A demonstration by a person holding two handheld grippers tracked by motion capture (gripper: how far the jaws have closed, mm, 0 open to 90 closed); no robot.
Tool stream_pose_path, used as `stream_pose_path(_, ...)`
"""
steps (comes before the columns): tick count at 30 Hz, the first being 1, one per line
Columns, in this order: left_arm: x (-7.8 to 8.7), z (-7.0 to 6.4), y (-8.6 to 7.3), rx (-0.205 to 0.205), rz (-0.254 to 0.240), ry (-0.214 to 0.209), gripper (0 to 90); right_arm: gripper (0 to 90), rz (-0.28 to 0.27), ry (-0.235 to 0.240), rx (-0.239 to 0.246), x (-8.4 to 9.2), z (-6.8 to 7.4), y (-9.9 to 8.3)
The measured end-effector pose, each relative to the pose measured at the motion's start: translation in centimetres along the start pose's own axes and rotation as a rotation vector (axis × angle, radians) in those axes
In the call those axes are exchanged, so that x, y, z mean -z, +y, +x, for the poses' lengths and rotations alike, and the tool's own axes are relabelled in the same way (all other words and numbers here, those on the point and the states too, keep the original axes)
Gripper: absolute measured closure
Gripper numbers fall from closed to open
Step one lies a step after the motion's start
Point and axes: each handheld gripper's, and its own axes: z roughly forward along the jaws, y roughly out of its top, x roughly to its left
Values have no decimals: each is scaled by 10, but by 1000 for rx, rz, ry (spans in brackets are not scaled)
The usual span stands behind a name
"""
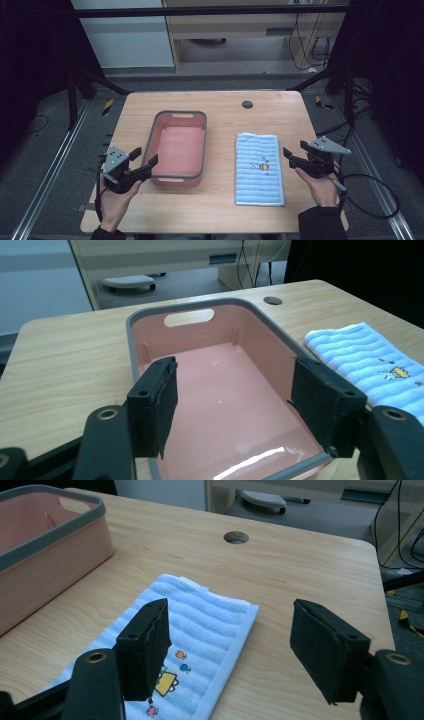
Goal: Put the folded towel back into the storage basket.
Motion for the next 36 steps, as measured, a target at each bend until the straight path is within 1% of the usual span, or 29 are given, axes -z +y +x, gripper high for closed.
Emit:
stream_pose_path(2,-1,-4,2,-2,-8,-7,350,323,-4,3,-1,0,1,1)
stream_pose_path(3,-1,-4,2,-2,-8,-7,350,322,-3,6,-3,-1,1,2)
stream_pose_path(6,-5,-15,5,-13,-8,-25,354,323,-1,13,0,-3,2,3)
stream_pose_path(7,-5,-15,5,-13,-8,-25,356,323,-1,13,0,-3,2,3)
stream_pose_path(8,-8,-20,6,-20,-3,-37,358,324,3,14,1,-4,3,4)
stream_pose_path(9,-8,-20,6,-20,-3,-37,359,324,3,14,1,-4,3,4)
stream_pose_path(10,-12,-26,7,-24,-7,-49,360,325,7,21,-4,-6,3,4)
stream_pose_path(16,-25,-48,10,-48,0,-89,364,328,13,19,3,-9,4,7)
stream_pose_path(19,-32,-60,11,-55,3,-111,366,331,9,25,-4,-10,3,8)
stream_pose_path(22,-38,-70,12,-65,2,-129,369,332,5,24,0,-10,3,11)
stream_pose_path(23,-40,-73,12,-68,3,-135,370,333,6,23,-3,-10,2,11)
stream_pose_path(24,-40,-73,12,-68,3,-135,370,333,6,23,-3,-10,2,11)
stream_pose_path(25,-44,-79,12,-72,8,-146,371,334,6,19,-4,-11,1,13)
stream_pose_path(27,-46,-81,12,-73,10,-153,371,335,6,18,-2,-11,1,14)
stream_pose_path(29,-51,-89,12,-76,15,-168,373,339,-1,19,-11,-10,-1,16)
stream_pose_path(30,-51,-89,12,-76,15,-168,373,340,-1,16,-12,-10,-2,17)
stream_pose_path(32,-56,-97,11,-76,21,-182,376,344,-3,15,-17,-11,-3,18)
stream_pose_path(33,-56,-97,11,-76,21,-182,377,344,-3,15,-17,-11,-3,18)
stream_pose_path(34,-59,-101,11,-72,24,-191,378,344,-1,13,-17,-13,-4,20)
stream_pose_path(36,-62,-106,11,-77,29,-198,379,344,0,11,-16,-14,-4,21)
